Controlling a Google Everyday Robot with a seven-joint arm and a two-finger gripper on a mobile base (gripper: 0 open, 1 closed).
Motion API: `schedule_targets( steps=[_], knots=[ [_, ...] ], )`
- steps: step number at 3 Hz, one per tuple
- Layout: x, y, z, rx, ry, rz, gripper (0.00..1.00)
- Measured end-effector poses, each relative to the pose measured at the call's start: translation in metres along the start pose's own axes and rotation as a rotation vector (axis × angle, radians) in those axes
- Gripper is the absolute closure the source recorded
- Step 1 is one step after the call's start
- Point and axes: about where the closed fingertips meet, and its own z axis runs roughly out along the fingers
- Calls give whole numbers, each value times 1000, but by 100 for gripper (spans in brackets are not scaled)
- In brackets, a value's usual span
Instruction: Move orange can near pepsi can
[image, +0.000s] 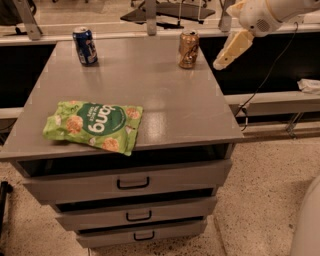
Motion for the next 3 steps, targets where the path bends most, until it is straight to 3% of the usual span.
schedule_targets(
  steps=[1, 2, 3],
  knots=[
    [0, 0, 0, 0, 0, 0, 0],
    [3, -10, 2, 44, -30, 28, 0],
    [23, -37, 15, 129, -125, 99, 0]
  ],
)
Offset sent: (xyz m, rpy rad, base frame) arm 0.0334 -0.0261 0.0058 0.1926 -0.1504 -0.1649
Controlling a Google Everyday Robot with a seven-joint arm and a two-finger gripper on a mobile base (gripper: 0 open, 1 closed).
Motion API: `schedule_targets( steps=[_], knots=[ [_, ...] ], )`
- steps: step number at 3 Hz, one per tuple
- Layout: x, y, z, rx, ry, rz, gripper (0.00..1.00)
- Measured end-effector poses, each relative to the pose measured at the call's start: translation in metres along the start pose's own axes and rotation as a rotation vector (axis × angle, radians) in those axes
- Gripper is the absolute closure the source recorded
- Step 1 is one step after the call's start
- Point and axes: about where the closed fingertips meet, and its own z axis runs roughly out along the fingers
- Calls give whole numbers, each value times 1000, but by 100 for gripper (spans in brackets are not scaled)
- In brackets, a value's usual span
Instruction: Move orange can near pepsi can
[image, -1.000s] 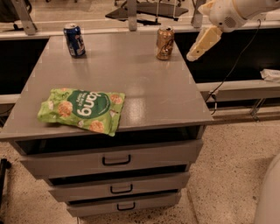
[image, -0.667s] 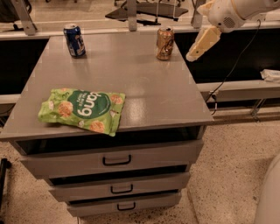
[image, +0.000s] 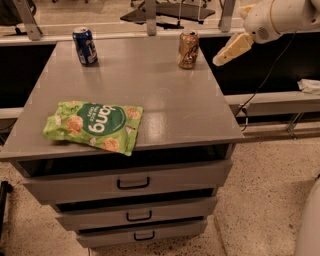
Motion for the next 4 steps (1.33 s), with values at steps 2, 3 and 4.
schedule_targets(
  steps=[2, 3, 4],
  knots=[
    [22, -28, 50, 13, -171, 131, 0],
    [19, -26, 73, -10, -191, 177, 0],
    [17, -22, 92, -13, -191, 220, 0]
  ],
)
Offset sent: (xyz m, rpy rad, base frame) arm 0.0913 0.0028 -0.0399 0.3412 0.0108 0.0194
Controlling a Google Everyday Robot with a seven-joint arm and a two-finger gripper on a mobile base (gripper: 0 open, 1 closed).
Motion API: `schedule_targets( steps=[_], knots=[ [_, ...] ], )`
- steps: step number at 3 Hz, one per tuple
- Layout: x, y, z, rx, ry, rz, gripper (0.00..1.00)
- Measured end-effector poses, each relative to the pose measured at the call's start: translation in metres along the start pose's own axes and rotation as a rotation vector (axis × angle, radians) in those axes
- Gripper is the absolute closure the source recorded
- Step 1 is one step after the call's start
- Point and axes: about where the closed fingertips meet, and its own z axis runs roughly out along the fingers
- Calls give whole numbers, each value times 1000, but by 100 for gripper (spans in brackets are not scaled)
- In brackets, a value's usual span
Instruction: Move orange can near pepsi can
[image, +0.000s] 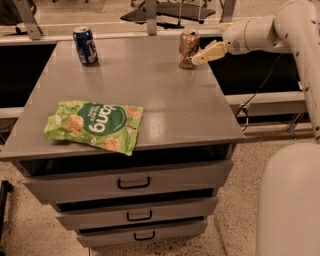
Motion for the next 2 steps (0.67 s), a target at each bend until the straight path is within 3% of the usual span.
schedule_targets(
  steps=[2],
  knots=[
    [2, -11, 37, 54, -54, 95, 0]
  ],
)
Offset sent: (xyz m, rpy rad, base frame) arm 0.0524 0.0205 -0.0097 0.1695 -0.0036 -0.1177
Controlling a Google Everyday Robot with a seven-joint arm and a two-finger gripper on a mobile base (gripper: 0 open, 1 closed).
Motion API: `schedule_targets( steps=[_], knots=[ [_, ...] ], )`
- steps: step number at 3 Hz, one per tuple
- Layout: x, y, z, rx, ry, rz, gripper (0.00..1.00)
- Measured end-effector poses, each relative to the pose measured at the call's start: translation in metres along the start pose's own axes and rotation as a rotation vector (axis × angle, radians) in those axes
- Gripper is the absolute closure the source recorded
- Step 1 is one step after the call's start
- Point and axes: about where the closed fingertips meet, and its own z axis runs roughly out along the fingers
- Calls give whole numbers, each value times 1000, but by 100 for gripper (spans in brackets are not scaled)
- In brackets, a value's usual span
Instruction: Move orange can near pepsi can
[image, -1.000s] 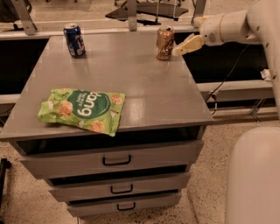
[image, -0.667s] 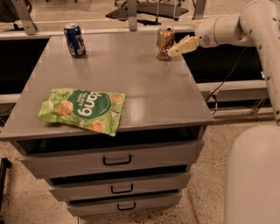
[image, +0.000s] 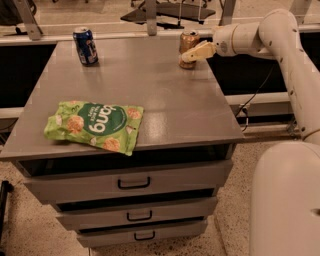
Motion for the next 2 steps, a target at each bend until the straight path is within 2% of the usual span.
schedule_targets(
  steps=[1, 2],
  knots=[
    [-5, 6, 22, -18, -25, 47, 0],
    [-4, 15, 37, -45, -12, 80, 21]
  ],
)
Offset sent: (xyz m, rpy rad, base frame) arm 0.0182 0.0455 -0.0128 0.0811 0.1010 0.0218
